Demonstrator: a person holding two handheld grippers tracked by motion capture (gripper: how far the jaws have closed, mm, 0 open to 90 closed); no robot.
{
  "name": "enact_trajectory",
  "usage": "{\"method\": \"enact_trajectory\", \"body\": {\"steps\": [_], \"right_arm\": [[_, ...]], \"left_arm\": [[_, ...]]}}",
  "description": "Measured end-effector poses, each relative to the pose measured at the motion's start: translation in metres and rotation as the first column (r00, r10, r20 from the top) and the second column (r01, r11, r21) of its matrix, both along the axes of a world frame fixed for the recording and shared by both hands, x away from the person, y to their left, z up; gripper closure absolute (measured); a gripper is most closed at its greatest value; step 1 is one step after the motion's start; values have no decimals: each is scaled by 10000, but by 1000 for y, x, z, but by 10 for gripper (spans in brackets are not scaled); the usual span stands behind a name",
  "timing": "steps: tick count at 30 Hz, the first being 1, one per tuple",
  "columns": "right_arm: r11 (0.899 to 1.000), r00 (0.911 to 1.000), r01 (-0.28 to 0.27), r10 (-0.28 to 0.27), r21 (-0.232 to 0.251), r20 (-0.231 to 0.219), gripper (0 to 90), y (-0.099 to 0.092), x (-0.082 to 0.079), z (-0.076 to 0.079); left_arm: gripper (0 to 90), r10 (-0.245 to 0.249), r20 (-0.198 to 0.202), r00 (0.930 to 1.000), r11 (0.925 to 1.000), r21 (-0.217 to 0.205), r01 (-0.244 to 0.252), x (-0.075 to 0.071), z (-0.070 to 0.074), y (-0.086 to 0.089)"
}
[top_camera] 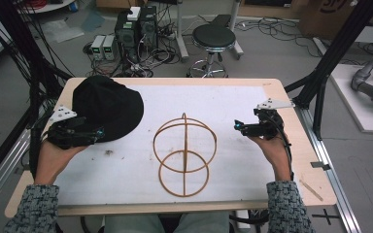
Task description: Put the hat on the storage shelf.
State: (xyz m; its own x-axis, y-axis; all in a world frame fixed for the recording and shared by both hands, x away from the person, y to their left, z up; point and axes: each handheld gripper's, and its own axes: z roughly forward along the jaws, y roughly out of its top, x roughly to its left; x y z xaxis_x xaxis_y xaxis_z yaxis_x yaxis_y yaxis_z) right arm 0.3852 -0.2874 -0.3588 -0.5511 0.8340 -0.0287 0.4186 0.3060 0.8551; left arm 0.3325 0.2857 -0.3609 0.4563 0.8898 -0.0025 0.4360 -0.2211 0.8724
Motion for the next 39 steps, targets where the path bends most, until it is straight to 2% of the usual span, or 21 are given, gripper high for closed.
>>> {"method": "enact_trajectory", "body": {"steps": [3,8,11,13,19,28,34,37,39], "right_arm": [[10000,10000,45,-45,66,-20,98,0,-1,0],[10000,10000,30,-30,7,-51,98,-1,-1,0],[10000,9999,0,0,-42,-106,98,-1,-3,1],[10000,9999,9,-10,-81,-113,97,-1,-5,1],[9999,10000,-69,69,-93,-52,97,-3,-9,-2],[9998,10000,-38,37,-173,-52,98,-7,-21,-3],[9997,9999,-86,83,-238,-133,98,-7,-27,-7],[9996,9999,-114,111,-257,-87,98,-7,-30,-6],[9996,9999,-134,135,-243,4,98,-7,-32,-5]], "left_arm": [[150,37,41,10000,9999,165,-38,0,0,-1],[148,90,80,9999,9999,131,-91,1,1,0],[149,193,-122,9997,9996,-216,-196,4,3,0],[148,209,-102,9997,9991,-364,-213,5,3,0],[149,290,-9,9996,9994,-170,-290,11,3,2],[148,509,507,9974,9982,-352,-491,21,8,11],[148,550,699,9960,9983,-204,-537,25,9,10],[148,420,759,9962,9989,161,-434,28,9,9],[148,405,903,9951,9991,90,-414,28,9,9]]}}
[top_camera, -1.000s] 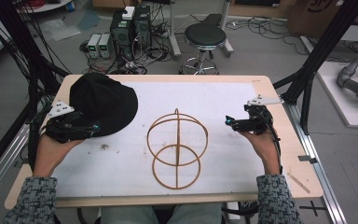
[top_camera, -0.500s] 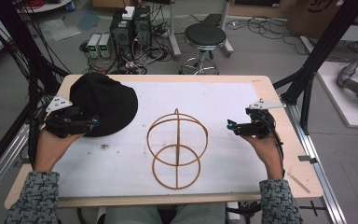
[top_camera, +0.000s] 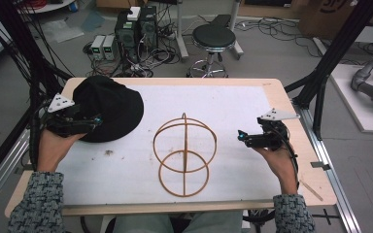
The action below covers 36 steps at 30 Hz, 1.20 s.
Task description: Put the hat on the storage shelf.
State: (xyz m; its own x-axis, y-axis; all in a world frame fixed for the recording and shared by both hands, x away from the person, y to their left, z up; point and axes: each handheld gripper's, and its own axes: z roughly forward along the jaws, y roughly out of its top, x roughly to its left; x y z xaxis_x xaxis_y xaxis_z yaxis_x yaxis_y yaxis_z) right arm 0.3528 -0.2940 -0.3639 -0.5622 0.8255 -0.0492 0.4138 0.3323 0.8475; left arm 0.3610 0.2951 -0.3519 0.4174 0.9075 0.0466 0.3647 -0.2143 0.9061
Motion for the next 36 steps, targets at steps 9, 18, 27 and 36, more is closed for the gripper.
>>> {"method": "enact_trajectory", "body": {"steps": [9,18,27,36], "right_arm": [[9999,9999,119,-118,-91,69,98,-5,-8,1],[9998,9999,156,-156,-108,36,98,-7,-14,-1],[9996,9996,268,-267,-118,34,98,-12,-20,-1],[9997,9998,169,-168,-184,44,98,-11,-23,-1]], "left_arm": [[143,-17,708,9975,9977,-671,64,3,2,3],[156,322,881,9956,9989,-365,-291,8,9,1],[145,863,708,9938,9832,-1671,-734,24,22,8],[150,1248,516,9908,9731,-2012,-1121,45,29,6]]}}
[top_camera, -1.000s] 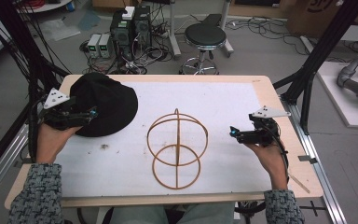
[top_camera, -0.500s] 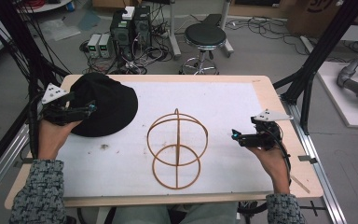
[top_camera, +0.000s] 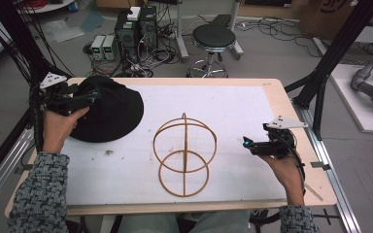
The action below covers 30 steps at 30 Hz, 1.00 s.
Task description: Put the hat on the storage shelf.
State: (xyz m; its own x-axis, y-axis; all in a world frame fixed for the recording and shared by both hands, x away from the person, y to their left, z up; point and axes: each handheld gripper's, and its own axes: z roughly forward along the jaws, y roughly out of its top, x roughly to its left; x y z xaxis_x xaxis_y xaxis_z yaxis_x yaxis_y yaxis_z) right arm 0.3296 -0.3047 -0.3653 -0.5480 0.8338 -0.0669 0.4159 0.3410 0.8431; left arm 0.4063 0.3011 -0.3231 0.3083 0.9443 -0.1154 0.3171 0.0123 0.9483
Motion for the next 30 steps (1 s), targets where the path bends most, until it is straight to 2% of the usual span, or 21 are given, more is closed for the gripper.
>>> {"method": "enact_trajectory", "body": {"steps": [2,7,11,14,17,21,27,30], "right_arm": [[10000,10000,39,-39,6,-47,98,0,0,0],[10000,10000,17,-17,25,-26,98,0,0,-1],[10000,10000,7,-7,81,-3,98,-1,0,0],[9999,10000,9,-8,115,-41,98,-1,0,0],[9999,10000,-23,24,117,-62,98,0,1,0],[9999,10000,-26,27,139,-67,98,-1,1,-1],[9999,10000,26,-24,157,-96,98,-3,0,-2],[9999,10000,29,-27,149,-84,98,-3,0,-2]], "left_arm": [[150,274,-51,9996,9996,104,-273,4,-1,1],[160,688,-233,9974,9976,62,-687,17,-2,0],[170,793,-431,9959,9965,281,-781,27,-4,-5],[201,972,-245,9950,9950,258,-966,32,-6,-8],[201,1149,-448,9924,9927,435,-1129,38,-12,-9],[212,1267,-456,9909,9909,520,-1243,41,-15,-12],[305,1447,-798,9862,9886,533,-1407,48,-22,-15],[353,1560,-899,9836,9857,777,-1493,50,-24,-18]]}}
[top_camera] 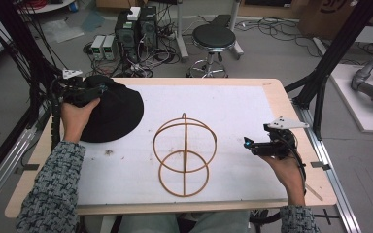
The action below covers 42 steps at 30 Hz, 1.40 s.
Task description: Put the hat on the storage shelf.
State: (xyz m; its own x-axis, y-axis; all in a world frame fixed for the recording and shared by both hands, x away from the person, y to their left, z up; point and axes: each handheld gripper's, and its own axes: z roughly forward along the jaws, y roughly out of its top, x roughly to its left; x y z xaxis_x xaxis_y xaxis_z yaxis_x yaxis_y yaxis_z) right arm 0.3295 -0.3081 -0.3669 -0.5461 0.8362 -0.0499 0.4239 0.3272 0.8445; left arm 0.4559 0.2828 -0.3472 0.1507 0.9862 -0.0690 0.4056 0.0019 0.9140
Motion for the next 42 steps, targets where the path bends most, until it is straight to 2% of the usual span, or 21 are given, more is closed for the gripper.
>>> {"method": "enact_trajectory", "body": {"steps": [5,9,10,11,13,19,26,34,40,42], "right_arm": [[10000,10000,-5,5,-2,-14,98,0,0,0],[10000,10000,12,-12,13,5,98,0,0,1],[10000,10000,15,-15,26,14,98,0,-1,2],[10000,10000,15,-15,26,14,98,0,-1,2],[10000,10000,22,-22,59,10,98,-1,-1,3],[10000,10000,17,-17,39,2,98,0,-1,2],[10000,10000,-19,18,57,67,98,-2,-1,3],[9998,10000,-19,17,201,90,98,-3,-1,5],[9996,9999,-124,123,238,65,98,1,4,5],[9995,9998,-190,188,237,82,97,3,6,4]], "left_arm": [[447,110,-153,9998,9999,115,-108,2,-3,-1],[555,73,-195,9998,9998,198,-69,3,-3,-1],[609,79,-200,9998,9998,202,-74,3,-4,-1],[609,70,-252,9997,9998,202,-65,3,-4,-1],[676,50,-317,9995,9998,206,-44,3,-4,0],[766,22,-444,9990,9996,268,-10,3,-4,0],[799,-213,-126,9997,9997,-127,212,-2,2,2],[808,-669,373,9971,9954,-655,693,-18,18,2],[811,-1085,915,9899,9890,-909,1168,-32,32,0],[810,-1336,912,9868,9843,-1039,1429,-35,39,-1]]}}
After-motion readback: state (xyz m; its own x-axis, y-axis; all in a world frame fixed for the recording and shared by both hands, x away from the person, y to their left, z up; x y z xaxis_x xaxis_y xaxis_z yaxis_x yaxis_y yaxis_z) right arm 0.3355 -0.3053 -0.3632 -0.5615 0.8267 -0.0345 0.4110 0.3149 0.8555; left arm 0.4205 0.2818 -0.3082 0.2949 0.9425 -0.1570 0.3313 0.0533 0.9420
